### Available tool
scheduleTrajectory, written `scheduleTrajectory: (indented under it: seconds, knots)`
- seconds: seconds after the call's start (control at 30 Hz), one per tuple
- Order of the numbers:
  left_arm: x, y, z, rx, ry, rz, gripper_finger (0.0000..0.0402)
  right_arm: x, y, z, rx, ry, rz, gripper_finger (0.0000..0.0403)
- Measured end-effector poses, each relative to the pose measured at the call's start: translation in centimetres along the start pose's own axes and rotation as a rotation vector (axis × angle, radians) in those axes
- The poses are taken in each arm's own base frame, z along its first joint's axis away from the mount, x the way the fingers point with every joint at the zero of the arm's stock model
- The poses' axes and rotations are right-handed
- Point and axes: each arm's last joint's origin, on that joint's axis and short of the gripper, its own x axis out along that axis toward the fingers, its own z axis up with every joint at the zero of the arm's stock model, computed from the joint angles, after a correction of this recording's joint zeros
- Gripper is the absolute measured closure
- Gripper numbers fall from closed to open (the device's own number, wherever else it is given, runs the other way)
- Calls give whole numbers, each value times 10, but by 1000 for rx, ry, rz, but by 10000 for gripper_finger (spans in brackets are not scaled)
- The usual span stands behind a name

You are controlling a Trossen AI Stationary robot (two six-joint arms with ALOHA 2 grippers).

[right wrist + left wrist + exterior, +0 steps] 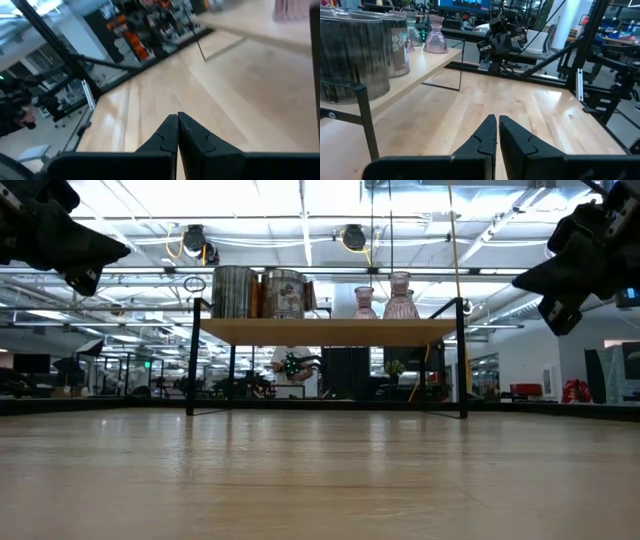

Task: Pick & Place candle stick holders
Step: Return to Home Position

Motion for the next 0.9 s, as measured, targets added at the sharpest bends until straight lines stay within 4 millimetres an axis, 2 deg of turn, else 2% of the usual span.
scheduleTrajectory:
  seconds: [0.27, 0.4, 0.6, 0.9]
  knots:
    - [0, 0, -1, 4, 8, 2, 380, 3, 6, 4, -114, -109, 160, 403]
    - [0, 0, -1, -14, 7, 2, 380, 4, 6, 3, -126, -106, 162, 403]
    - [0, 0, -1, -10, 6, 1, 380, 3, 9, 0, -161, -43, 276, 403]
    - [0, 0, 0, -9, 6, 1, 380, 3, 10, 3, -161, -75, 277, 403]
